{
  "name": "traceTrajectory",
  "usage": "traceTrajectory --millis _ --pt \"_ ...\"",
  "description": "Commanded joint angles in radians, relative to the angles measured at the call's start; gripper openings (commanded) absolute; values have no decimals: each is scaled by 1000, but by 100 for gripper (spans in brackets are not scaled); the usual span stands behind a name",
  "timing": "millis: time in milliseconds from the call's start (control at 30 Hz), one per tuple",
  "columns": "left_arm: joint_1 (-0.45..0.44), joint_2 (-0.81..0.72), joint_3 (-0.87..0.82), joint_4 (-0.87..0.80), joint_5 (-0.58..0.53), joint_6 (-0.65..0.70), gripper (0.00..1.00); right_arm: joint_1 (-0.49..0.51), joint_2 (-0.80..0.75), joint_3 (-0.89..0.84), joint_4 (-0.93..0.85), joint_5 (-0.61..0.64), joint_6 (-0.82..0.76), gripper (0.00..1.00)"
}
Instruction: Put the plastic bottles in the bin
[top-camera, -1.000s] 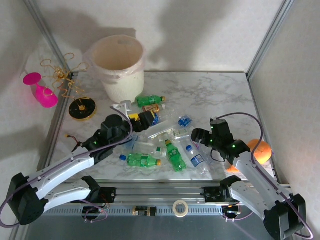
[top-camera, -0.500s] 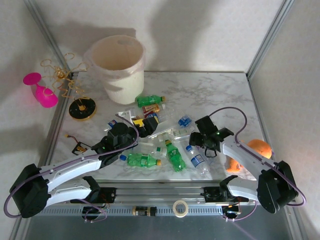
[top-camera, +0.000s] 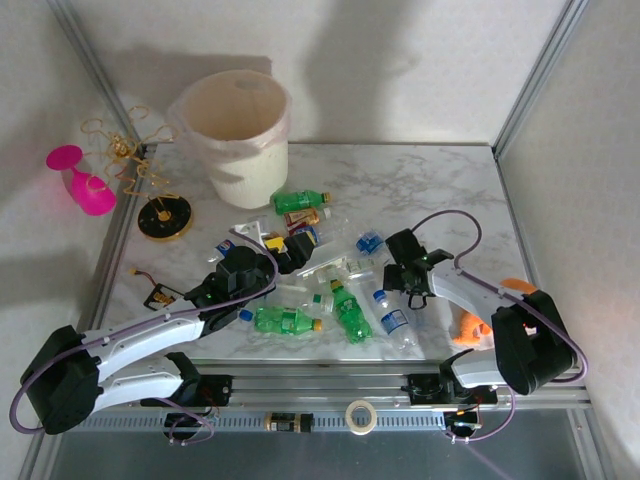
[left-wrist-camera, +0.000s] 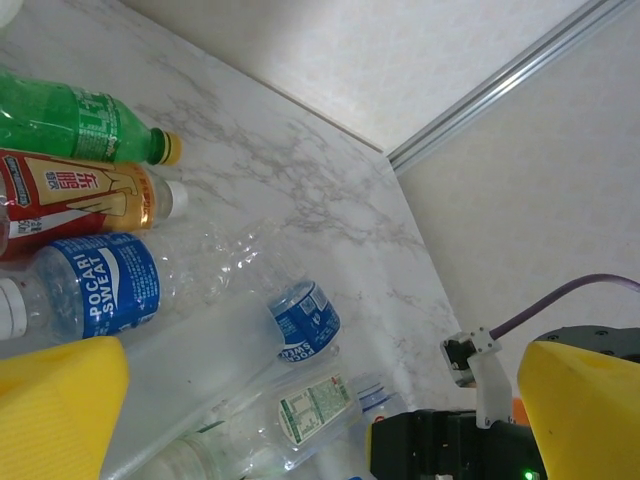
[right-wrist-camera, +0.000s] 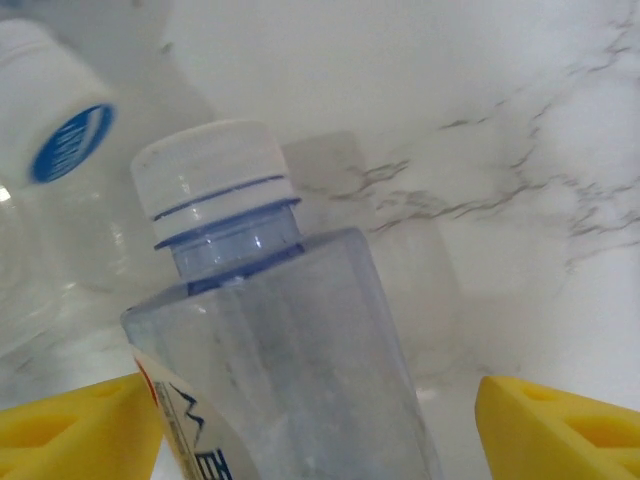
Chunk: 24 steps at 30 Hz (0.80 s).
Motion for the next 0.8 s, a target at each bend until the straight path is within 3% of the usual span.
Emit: traceTrajectory --millis 0,167,467,633,767 --pt "-6 12 -4 29 -30 16 100 -34 6 32 45 43 -57 77" --pt "-6 36 21 3 -32 23 99 -77 40 15 97 3 -75 69" --pt "-3 84 62 4 -55 29 100 -112 81 -6 144 -39 -63 64" --pt "6 101 81 -2 -65 33 100 -132 61 -5 135 -37 -60 50" --pt "10 107 82 40 -28 51 99 -140 -10 7 135 -31 -65 47"
